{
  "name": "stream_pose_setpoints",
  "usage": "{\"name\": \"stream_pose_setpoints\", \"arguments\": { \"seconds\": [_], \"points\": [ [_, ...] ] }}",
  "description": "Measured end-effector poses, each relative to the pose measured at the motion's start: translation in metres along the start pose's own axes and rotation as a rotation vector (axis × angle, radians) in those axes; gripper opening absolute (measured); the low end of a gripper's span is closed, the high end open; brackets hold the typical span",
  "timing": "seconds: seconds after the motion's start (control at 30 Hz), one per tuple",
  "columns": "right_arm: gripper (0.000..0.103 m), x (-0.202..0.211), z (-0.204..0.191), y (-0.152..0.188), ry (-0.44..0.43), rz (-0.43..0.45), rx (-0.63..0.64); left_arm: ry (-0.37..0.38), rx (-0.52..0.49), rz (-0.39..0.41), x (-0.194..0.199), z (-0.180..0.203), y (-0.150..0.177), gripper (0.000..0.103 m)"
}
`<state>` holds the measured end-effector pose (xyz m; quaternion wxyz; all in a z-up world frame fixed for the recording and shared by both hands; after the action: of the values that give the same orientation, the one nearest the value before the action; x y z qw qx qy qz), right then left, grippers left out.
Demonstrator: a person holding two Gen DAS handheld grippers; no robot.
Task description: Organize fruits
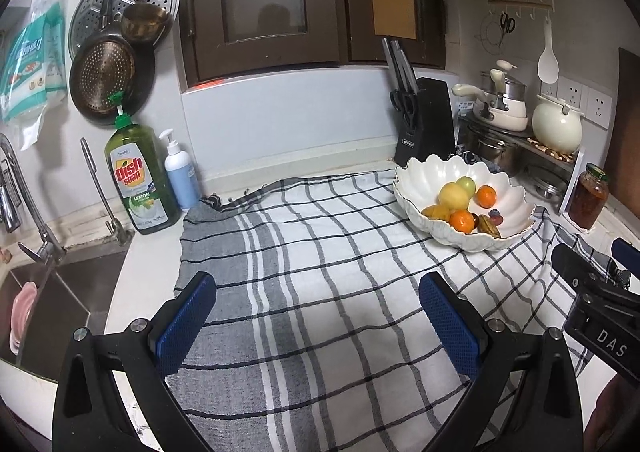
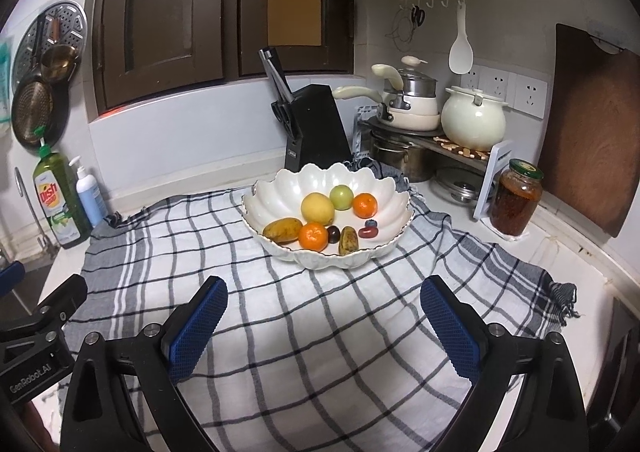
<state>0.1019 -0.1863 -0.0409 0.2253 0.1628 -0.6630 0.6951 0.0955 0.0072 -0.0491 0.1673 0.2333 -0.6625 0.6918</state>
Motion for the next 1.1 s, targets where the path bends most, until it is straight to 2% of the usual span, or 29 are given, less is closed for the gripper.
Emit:
{"name": "stream_pose_setpoints", "arguments": {
  "seconds": [1.1],
  "points": [
    [0.098,0.0007,-0.0001,-0.0019,-0.004,0.008,-0.006,0.009,-0.006,0.008,0.0034,0.0050,-0.0059,0.103]
  ]
}}
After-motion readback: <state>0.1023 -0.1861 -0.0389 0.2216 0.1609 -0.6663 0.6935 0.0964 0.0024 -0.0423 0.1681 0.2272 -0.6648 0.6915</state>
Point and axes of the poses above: each gripper's, at about its wrist camera, not at the fingertips, and x roughly against the way its jaws point, z to its right, y to its underside, the point moved 4 cm from there along -x, roughly the way its jaws point, and after that the axes turned 4 degrees about x, right-handed, at the moved point
